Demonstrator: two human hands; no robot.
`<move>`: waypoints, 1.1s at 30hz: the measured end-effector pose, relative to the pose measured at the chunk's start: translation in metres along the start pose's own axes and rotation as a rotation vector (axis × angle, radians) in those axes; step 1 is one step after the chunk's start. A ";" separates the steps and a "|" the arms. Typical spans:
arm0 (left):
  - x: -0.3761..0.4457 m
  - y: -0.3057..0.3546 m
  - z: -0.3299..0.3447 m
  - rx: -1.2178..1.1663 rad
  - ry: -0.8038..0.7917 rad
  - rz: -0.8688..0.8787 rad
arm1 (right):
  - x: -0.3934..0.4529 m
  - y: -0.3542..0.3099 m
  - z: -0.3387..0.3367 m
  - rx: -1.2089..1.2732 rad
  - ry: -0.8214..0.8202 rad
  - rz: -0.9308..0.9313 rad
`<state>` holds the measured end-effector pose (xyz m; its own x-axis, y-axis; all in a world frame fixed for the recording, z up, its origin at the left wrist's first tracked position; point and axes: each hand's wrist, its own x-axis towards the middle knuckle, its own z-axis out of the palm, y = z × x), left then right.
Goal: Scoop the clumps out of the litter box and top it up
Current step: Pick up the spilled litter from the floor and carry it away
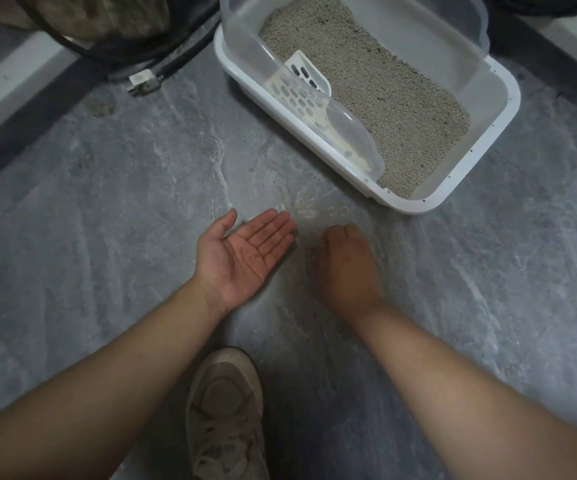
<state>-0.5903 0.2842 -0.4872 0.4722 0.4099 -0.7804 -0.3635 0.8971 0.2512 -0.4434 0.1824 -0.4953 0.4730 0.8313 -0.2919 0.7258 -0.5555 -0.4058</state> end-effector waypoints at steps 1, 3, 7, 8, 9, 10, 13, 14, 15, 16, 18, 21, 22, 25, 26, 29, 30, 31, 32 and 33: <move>0.000 0.001 0.000 -0.002 -0.002 0.001 | -0.001 0.002 -0.003 -0.008 -0.005 0.002; 0.001 0.002 -0.001 -0.012 -0.001 0.002 | 0.000 0.006 -0.005 -0.056 -0.060 0.007; 0.002 0.002 -0.004 -0.017 0.010 -0.002 | 0.003 0.004 -0.007 -0.146 -0.108 0.007; 0.003 0.002 -0.004 -0.017 0.010 -0.003 | 0.004 0.001 -0.007 -0.151 -0.116 0.003; 0.003 0.002 -0.004 -0.015 0.010 -0.004 | 0.004 -0.002 -0.008 -0.153 -0.130 0.004; 0.003 0.002 -0.004 -0.013 0.008 -0.006 | 0.004 -0.005 -0.008 -0.159 -0.140 0.007; 0.003 0.001 -0.003 -0.007 0.009 -0.010 | 0.004 -0.011 -0.012 -0.226 -0.157 -0.023; 0.003 0.001 -0.002 -0.006 0.009 -0.012 | 0.005 -0.012 -0.013 -0.246 -0.166 -0.039; 0.003 0.001 -0.002 -0.005 0.006 -0.014 | 0.006 -0.014 -0.015 -0.259 -0.172 -0.047; 0.003 0.001 -0.002 -0.005 0.001 -0.017 | 0.007 -0.015 -0.016 -0.267 -0.180 -0.050; 0.004 0.000 -0.001 -0.007 -0.008 -0.021 | 0.009 -0.017 -0.017 -0.285 -0.202 -0.059; 0.004 0.000 0.000 -0.008 -0.019 -0.023 | 0.009 -0.022 -0.017 -0.336 -0.244 -0.111; 0.004 0.000 0.000 -0.007 -0.021 -0.025 | 0.009 -0.022 -0.017 -0.345 -0.244 -0.138; 0.004 0.000 0.001 -0.005 -0.028 -0.027 | 0.011 -0.020 -0.012 -0.349 -0.247 -0.168; 0.004 0.001 0.000 -0.004 -0.031 -0.028 | 0.012 -0.018 -0.010 -0.331 -0.253 -0.157; 0.004 0.001 0.000 -0.004 -0.036 -0.031 | 0.014 -0.017 -0.010 -0.206 -0.260 -0.035; 0.004 0.001 -0.001 -0.005 -0.039 -0.032 | 0.013 -0.018 -0.012 -0.140 -0.251 0.004; 0.004 0.002 -0.001 -0.007 -0.043 -0.033 | 0.011 -0.020 -0.017 -0.068 -0.227 0.024; 0.004 0.002 -0.002 -0.010 -0.049 -0.035 | 0.007 -0.025 -0.021 0.001 -0.210 0.010; 0.004 0.002 -0.002 -0.014 -0.058 -0.038 | 0.001 -0.031 -0.026 0.098 -0.174 -0.021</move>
<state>-0.5904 0.2876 -0.4907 0.5313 0.3849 -0.7547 -0.3552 0.9100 0.2140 -0.4523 0.2006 -0.4606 0.3587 0.8312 -0.4248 0.6783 -0.5447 -0.4931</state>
